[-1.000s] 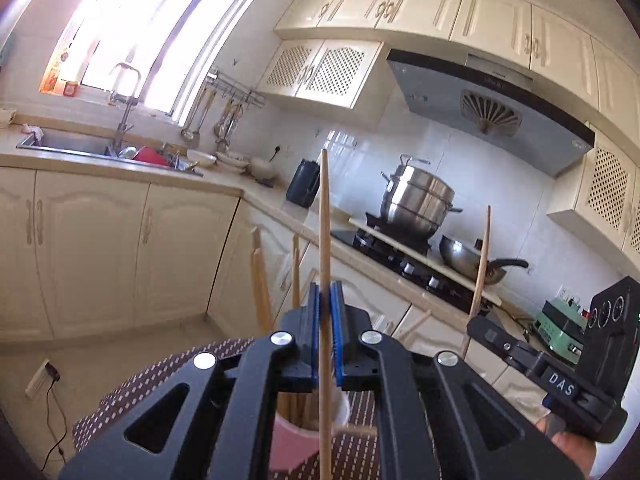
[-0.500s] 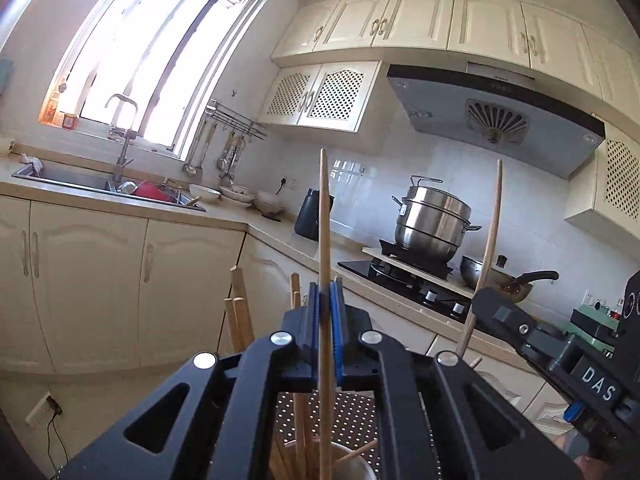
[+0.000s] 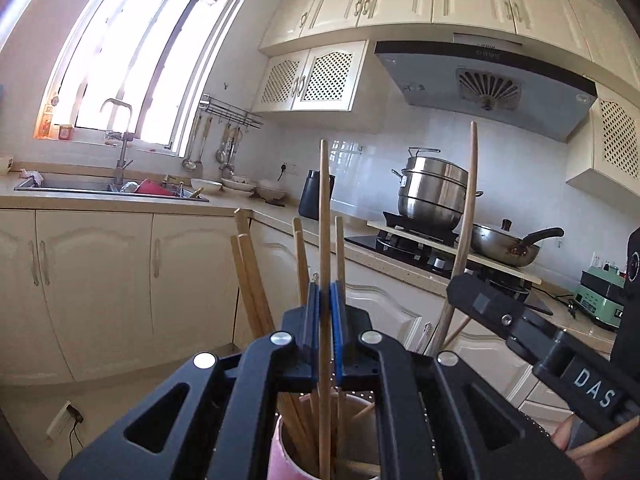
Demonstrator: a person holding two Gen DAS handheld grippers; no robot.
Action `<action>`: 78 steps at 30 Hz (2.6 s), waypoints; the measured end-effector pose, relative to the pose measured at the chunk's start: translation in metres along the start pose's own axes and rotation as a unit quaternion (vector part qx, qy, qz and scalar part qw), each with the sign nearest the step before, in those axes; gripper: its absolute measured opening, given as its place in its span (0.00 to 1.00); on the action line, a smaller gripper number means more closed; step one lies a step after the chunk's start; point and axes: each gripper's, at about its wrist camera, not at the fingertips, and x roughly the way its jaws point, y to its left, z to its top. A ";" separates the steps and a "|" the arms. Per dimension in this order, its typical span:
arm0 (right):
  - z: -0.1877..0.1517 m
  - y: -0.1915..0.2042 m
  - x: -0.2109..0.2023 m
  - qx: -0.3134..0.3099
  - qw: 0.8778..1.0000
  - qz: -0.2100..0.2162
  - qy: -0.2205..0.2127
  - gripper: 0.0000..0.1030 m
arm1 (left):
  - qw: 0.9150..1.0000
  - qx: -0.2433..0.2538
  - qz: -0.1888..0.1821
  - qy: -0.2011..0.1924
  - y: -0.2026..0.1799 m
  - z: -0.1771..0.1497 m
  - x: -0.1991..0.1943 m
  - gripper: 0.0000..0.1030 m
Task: Organize utensils
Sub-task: 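Lift both held chopsticks up over the pink cup, then open the left tool over the cup while the right tool releases its chopstick into it, then move both open tools back down to the last two chopsticks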
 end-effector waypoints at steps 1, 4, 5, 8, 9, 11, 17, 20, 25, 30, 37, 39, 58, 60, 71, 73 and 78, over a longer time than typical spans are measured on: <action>-0.003 0.001 -0.002 -0.005 1.000 -0.002 0.002 0.06 | 1.000 0.001 -0.001 0.003 0.001 -0.001 -0.003 0.06; -0.009 0.004 -0.004 -0.008 1.000 -0.004 0.016 0.06 | 1.000 0.007 -0.004 0.010 -0.001 -0.005 -0.010 0.06; -0.012 0.005 -0.006 -0.010 1.000 -0.007 0.019 0.06 | 1.000 0.010 -0.005 0.013 -0.002 -0.005 -0.011 0.06; -0.016 0.005 -0.011 -0.005 1.000 -0.015 0.027 0.06 | 1.000 0.011 -0.007 0.021 -0.002 -0.007 -0.019 0.06; -0.016 0.005 -0.014 -0.006 0.999 -0.019 0.028 0.06 | 1.000 0.010 -0.009 0.021 -0.002 -0.007 -0.023 0.08; -0.013 0.006 -0.018 -0.004 0.999 -0.021 0.029 0.07 | 1.000 0.014 -0.004 0.019 -0.003 -0.007 -0.030 0.25; -0.006 0.010 -0.038 0.006 0.999 -0.030 0.024 0.16 | 1.000 0.023 0.005 0.015 -0.007 0.000 -0.053 0.29; -0.004 0.013 -0.050 0.008 0.999 -0.032 0.022 0.16 | 1.000 0.023 0.008 0.013 -0.009 0.004 -0.067 0.31; 0.001 0.020 -0.075 0.010 0.999 -0.039 0.018 0.16 | 0.999 0.024 0.017 0.011 -0.015 0.009 -0.091 0.34; 0.001 0.029 -0.099 0.004 0.999 -0.043 0.022 0.16 | 0.999 0.029 0.028 0.021 -0.022 0.007 -0.114 0.36; -0.010 0.041 -0.129 -0.006 0.998 -0.054 0.044 0.27 | 0.997 0.053 0.045 0.043 -0.036 -0.002 -0.143 0.42; -0.015 0.043 -0.136 -0.007 0.997 -0.059 0.052 0.35 | 0.996 0.058 0.046 0.056 -0.039 -0.006 -0.148 0.44; -0.107 0.052 -0.105 -0.022 0.948 -0.071 0.309 0.44 | 0.968 0.057 0.063 0.235 -0.025 -0.076 -0.152 0.58; -0.119 0.054 -0.099 -0.025 0.940 -0.069 0.332 0.44 | 0.965 0.054 0.062 0.250 -0.021 -0.083 -0.151 0.58; -0.158 0.059 -0.084 -0.050 0.915 -0.088 0.390 0.44 | 0.950 0.037 0.073 0.302 -0.007 -0.112 -0.143 0.58; -0.159 0.058 -0.084 -0.051 0.916 -0.087 0.388 0.44 | 0.949 0.036 0.082 0.304 -0.005 -0.114 -0.142 0.58; -0.160 0.066 -0.080 -0.067 0.914 -0.087 0.392 0.44 | 0.946 0.018 0.093 0.308 0.004 -0.117 -0.138 0.58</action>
